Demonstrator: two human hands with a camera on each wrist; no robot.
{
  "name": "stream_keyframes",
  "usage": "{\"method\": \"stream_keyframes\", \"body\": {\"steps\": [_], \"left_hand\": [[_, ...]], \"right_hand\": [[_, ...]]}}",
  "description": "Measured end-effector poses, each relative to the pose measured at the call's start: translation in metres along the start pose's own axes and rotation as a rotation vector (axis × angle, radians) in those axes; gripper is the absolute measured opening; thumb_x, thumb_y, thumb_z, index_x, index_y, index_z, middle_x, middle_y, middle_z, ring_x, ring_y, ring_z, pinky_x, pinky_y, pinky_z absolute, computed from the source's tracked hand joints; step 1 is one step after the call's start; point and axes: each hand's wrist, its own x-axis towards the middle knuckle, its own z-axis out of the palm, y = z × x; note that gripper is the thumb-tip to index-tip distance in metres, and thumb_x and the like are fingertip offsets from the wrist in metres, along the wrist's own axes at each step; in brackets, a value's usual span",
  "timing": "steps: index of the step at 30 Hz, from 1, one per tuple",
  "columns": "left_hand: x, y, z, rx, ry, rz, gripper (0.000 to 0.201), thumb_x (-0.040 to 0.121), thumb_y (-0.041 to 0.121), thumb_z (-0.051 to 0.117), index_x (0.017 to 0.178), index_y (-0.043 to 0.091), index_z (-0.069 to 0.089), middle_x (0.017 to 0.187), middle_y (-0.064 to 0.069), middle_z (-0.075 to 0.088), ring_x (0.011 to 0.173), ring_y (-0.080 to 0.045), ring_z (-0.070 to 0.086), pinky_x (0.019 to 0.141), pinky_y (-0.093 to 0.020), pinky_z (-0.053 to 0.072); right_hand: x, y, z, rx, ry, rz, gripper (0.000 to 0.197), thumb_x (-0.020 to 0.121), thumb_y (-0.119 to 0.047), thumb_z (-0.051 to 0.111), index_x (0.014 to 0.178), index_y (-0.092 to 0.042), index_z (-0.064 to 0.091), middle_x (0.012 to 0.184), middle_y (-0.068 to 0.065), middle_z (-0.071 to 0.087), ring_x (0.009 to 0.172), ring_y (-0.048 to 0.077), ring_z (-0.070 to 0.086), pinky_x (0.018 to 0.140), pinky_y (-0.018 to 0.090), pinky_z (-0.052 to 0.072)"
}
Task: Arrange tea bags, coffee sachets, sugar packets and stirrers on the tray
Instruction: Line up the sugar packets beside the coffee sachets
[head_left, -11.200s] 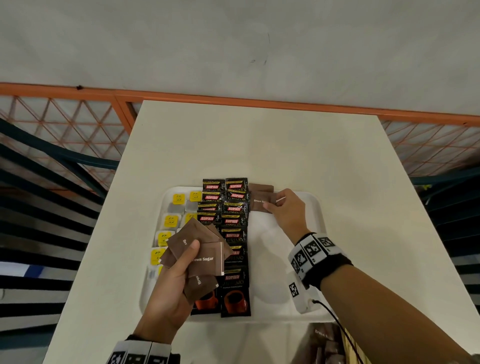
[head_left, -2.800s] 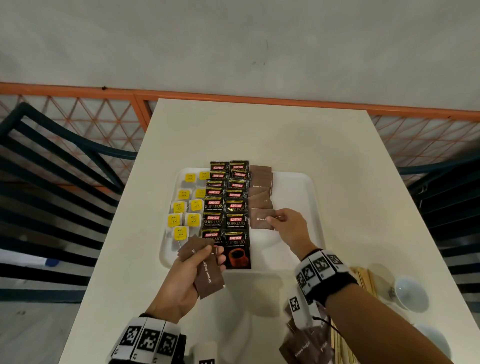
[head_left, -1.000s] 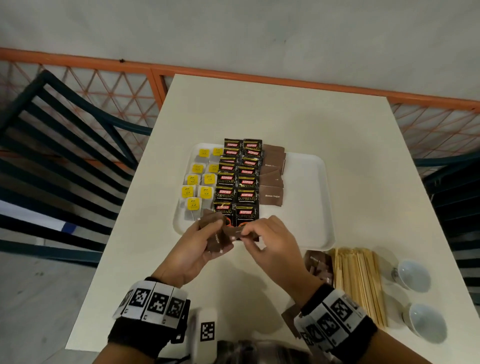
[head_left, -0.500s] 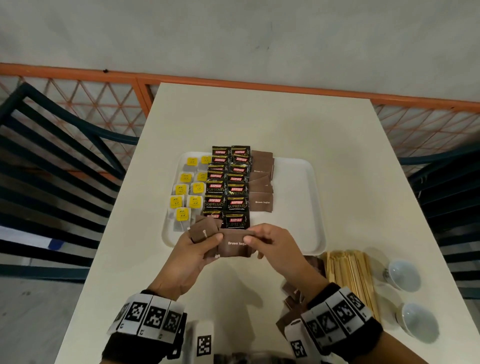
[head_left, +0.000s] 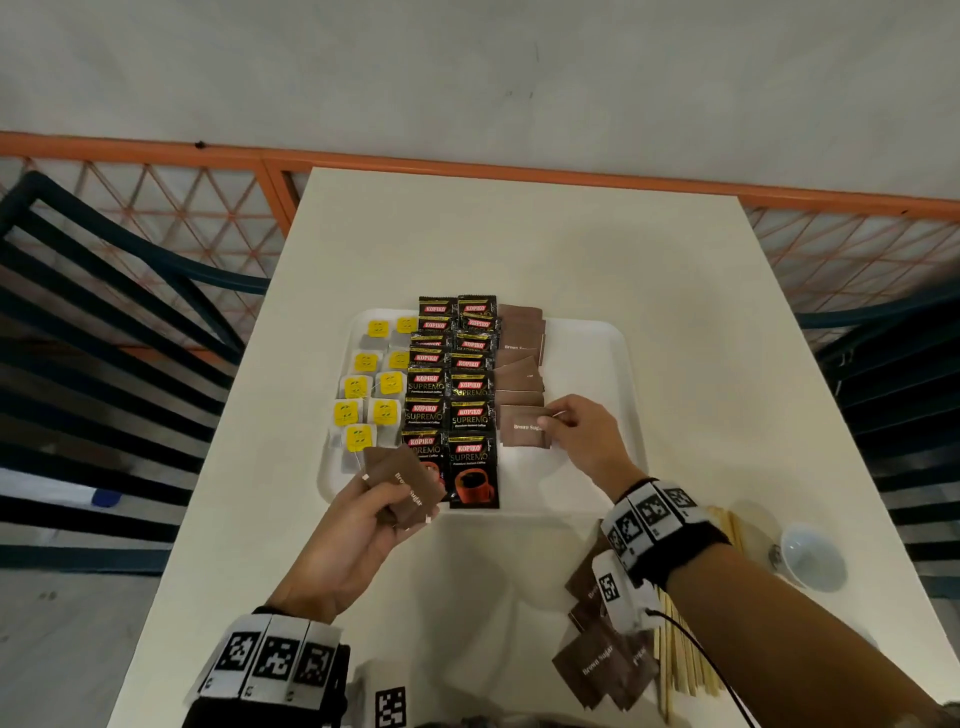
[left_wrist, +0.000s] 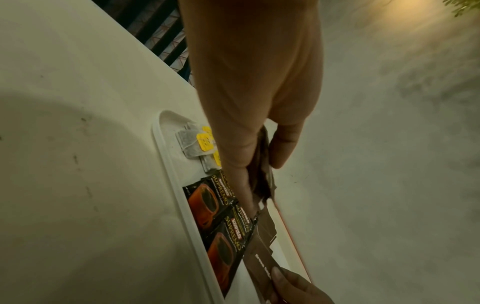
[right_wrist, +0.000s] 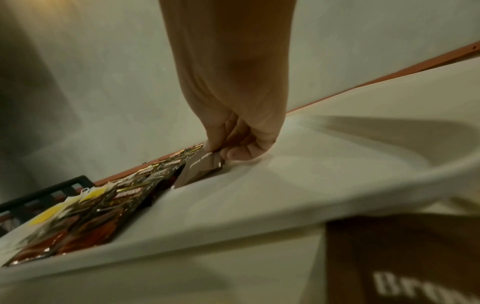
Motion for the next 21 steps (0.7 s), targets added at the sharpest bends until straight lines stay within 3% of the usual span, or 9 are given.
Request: {"method": "stream_keyframes", "body": {"steps": [2, 4, 6, 10, 13, 16, 18, 21], "left_hand": [[0.001, -0.001, 0.001, 0.087, 0.009, 0.008, 0.033, 0.090, -0.002, 0.045, 0.122, 0.003, 0.053, 0.111, -0.017, 0.067, 0.098, -0.026, 0.067, 0.080, -0.033, 0.056], [0.002, -0.002, 0.002, 0.146, 0.018, 0.017, 0.030, 0.089, 0.000, 0.050, 0.119, 0.006, 0.055, 0.105, -0.009, 0.071, 0.092, -0.019, 0.069, 0.075, -0.026, 0.056], [0.003, -0.002, 0.004, 0.170, 0.023, 0.029, 0.027, 0.089, 0.000, 0.052, 0.114, 0.008, 0.058, 0.093, -0.004, 0.073, 0.082, -0.013, 0.071, 0.065, -0.020, 0.055], [0.004, -0.003, 0.010, 0.207, 0.026, 0.061, 0.027, 0.086, 0.001, 0.056, 0.111, 0.012, 0.060, 0.092, -0.001, 0.073, 0.083, -0.011, 0.070, 0.066, -0.019, 0.054], [0.004, -0.005, 0.012, 0.231, 0.044, 0.086, 0.030, 0.084, 0.002, 0.059, 0.112, 0.012, 0.060, 0.094, -0.003, 0.071, 0.081, -0.009, 0.069, 0.065, -0.019, 0.053], [0.007, -0.006, 0.014, 0.231, 0.065, 0.109, 0.028, 0.083, 0.002, 0.060, 0.110, 0.012, 0.060, 0.084, 0.001, 0.072, 0.074, -0.007, 0.068, 0.065, -0.020, 0.051], [0.008, -0.006, 0.015, 0.253, 0.055, 0.115, 0.025, 0.084, 0.003, 0.060, 0.108, 0.011, 0.061, 0.078, 0.002, 0.073, 0.072, -0.007, 0.069, 0.064, -0.019, 0.052], [0.006, -0.007, 0.015, 0.279, 0.039, 0.092, 0.025, 0.085, 0.003, 0.060, 0.108, 0.013, 0.062, 0.087, -0.001, 0.074, 0.081, -0.012, 0.069, 0.067, -0.020, 0.052]], "right_hand": [[0.000, -0.003, 0.002, -0.010, 0.031, -0.029, 0.008, 0.083, -0.013, 0.066, 0.089, -0.013, 0.061, 0.066, -0.010, 0.058, 0.064, 0.004, 0.052, 0.054, 0.006, 0.038], [-0.001, -0.005, 0.004, 0.001, 0.060, -0.046, 0.010, 0.082, -0.011, 0.067, 0.087, -0.011, 0.059, 0.064, -0.009, 0.057, 0.061, 0.001, 0.051, 0.050, 0.002, 0.037], [-0.002, -0.007, 0.006, 0.015, 0.089, -0.043, 0.015, 0.080, -0.011, 0.070, 0.088, -0.008, 0.058, 0.064, -0.007, 0.056, 0.059, 0.002, 0.050, 0.050, 0.004, 0.038], [-0.018, -0.021, 0.010, -0.114, 0.128, -0.150, 0.020, 0.085, -0.025, 0.064, 0.098, -0.011, 0.059, 0.086, -0.001, 0.056, 0.069, 0.003, 0.047, 0.058, 0.007, 0.037], [-0.050, -0.044, 0.013, -0.105, -0.111, -0.231, 0.017, 0.092, -0.033, 0.051, 0.095, -0.017, 0.057, 0.082, -0.008, 0.056, 0.072, 0.003, 0.050, 0.064, 0.012, 0.036], [-0.082, -0.054, 0.019, 0.155, -0.423, -0.201, 0.008, 0.089, -0.030, 0.057, 0.092, -0.022, 0.058, 0.080, -0.010, 0.061, 0.069, 0.000, 0.057, 0.062, 0.015, 0.046], [-0.090, -0.049, 0.026, 0.263, -0.464, -0.149, 0.004, 0.087, -0.022, 0.061, 0.090, -0.022, 0.058, 0.082, -0.006, 0.065, 0.071, 0.004, 0.060, 0.061, 0.018, 0.048], [-0.091, -0.042, 0.030, 0.396, -0.427, -0.043, 0.005, 0.089, -0.011, 0.059, 0.089, -0.016, 0.057, 0.087, 0.004, 0.067, 0.076, 0.012, 0.064, 0.064, 0.021, 0.051]]}}
